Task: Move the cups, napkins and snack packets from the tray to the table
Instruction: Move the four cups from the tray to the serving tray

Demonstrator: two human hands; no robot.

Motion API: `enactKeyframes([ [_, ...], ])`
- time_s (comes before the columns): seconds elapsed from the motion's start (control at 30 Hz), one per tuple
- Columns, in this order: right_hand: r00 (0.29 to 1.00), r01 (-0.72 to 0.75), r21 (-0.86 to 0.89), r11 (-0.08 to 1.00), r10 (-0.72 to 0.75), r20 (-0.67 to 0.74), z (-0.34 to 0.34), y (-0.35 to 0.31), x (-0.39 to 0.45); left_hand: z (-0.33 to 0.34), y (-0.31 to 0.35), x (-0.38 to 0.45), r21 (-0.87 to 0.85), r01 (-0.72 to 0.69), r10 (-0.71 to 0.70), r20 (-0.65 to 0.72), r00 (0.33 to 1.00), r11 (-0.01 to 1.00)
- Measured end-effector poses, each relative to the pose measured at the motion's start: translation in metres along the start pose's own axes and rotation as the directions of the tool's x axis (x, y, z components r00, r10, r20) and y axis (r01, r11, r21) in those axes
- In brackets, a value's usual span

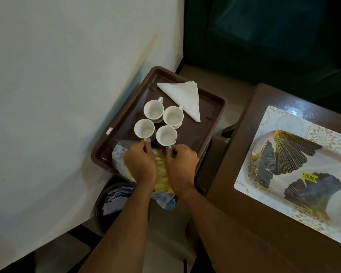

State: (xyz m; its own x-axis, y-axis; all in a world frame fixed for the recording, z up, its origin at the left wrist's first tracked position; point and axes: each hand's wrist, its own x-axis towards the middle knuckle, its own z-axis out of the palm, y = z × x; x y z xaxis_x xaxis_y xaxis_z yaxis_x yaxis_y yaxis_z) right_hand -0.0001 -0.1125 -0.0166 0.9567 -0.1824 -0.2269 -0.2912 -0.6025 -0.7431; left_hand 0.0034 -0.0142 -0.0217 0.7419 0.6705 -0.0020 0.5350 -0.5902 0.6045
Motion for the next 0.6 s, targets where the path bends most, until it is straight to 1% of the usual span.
enactKeyframes([
  [0.13, 1.000, 0.019, 0.041, 0.999, -0.018, -0.026, -0.006, 0.005, -0.002, -0.003, 0.007, -0.007, 0.015, -0.043, 0.044, -0.042, 0.998, 0.999],
  [0.33, 0.992, 0.076, 0.087, 0.993, -0.067, -0.106, -0.027, 0.003, -0.003, -0.011, 0.026, -0.025, -0.035, -0.102, 0.099, -0.088, 0.991, 0.994],
  [0.47, 0.981, 0.122, 0.121, 0.985, -0.101, -0.168, -0.050, 0.003, -0.003, -0.016, 0.047, -0.040, -0.058, -0.149, 0.142, -0.113, 0.983, 0.987],
  [0.6, 0.965, 0.151, 0.110, 0.982, -0.122, -0.231, -0.082, 0.010, -0.002, -0.014, 0.072, -0.060, -0.063, -0.179, 0.170, -0.123, 0.978, 0.982],
])
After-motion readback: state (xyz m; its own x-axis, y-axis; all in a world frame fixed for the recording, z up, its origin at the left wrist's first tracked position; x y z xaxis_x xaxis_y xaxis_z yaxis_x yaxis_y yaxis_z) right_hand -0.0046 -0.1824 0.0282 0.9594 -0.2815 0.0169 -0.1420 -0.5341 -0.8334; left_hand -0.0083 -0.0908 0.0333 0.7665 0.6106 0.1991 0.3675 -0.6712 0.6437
